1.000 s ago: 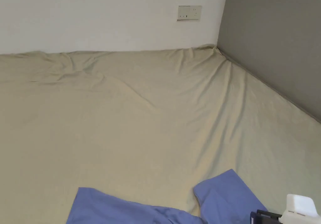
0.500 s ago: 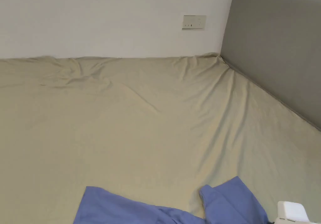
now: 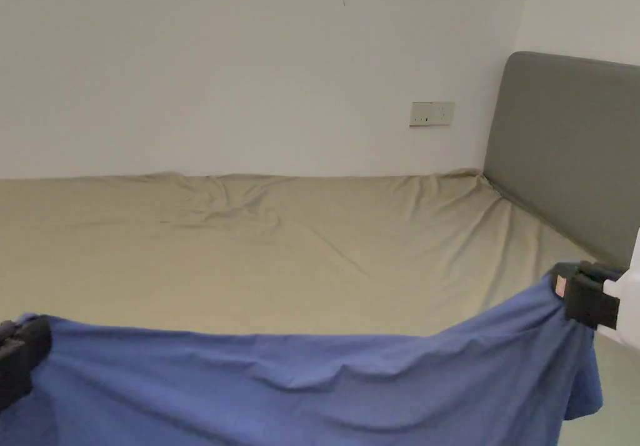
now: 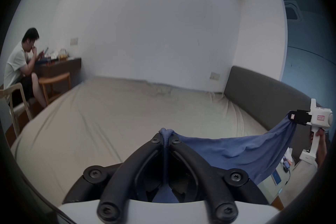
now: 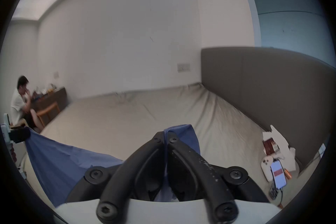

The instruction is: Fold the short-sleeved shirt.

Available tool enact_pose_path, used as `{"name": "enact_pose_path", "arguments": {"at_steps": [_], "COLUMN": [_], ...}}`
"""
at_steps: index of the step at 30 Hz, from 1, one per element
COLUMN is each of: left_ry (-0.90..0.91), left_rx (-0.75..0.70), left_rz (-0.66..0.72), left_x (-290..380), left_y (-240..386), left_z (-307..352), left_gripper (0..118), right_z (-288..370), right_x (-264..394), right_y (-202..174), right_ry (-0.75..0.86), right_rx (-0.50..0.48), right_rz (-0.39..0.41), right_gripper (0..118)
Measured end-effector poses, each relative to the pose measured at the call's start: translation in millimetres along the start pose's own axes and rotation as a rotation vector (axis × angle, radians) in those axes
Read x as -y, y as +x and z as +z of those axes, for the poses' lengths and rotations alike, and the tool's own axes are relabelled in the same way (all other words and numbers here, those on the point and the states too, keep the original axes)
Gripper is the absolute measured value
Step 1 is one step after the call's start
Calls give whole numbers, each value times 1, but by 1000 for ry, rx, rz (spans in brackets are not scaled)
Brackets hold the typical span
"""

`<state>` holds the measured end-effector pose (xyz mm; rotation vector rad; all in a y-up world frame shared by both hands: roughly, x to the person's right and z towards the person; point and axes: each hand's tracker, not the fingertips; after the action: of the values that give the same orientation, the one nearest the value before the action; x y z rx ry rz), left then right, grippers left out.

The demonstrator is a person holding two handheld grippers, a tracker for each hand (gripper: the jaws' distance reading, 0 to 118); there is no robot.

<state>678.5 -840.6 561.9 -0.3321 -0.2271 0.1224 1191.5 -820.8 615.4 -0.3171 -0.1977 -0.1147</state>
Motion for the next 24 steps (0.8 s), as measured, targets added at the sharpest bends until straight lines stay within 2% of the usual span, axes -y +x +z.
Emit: {"name": "enact_pose_path", "arguments": {"at_steps": [3,6,9,13,19,24], "left_ry": [94,250,306,323,412,407], "left_rx": [-9,-124,-201,-224,-346,-392], "left_rz": [-3,-91,-134,-125,-193,-141], "left_x": [-50,-95,-138,-185,-237,-287], "left_y": [-7,-7,-8,-17,-22,-24], "left_z": [23,44,57,64,53,21], "left_gripper": [4,4,4,4,4,4], "right_z": [17,31,39,43,27,9], "right_x": [-43,-88,-128,-173,-240,-287], "right_y": [-15,-28,-37,-41,-60,-79], "right_ry": [89,176,231,262,278,300], "right_rx": [-72,-103,-110,-147,-126,-112], "right_rz": [-14,-19,-34,-101,-87,-81], "right_gripper": [3,3,3,3,3,3]}}
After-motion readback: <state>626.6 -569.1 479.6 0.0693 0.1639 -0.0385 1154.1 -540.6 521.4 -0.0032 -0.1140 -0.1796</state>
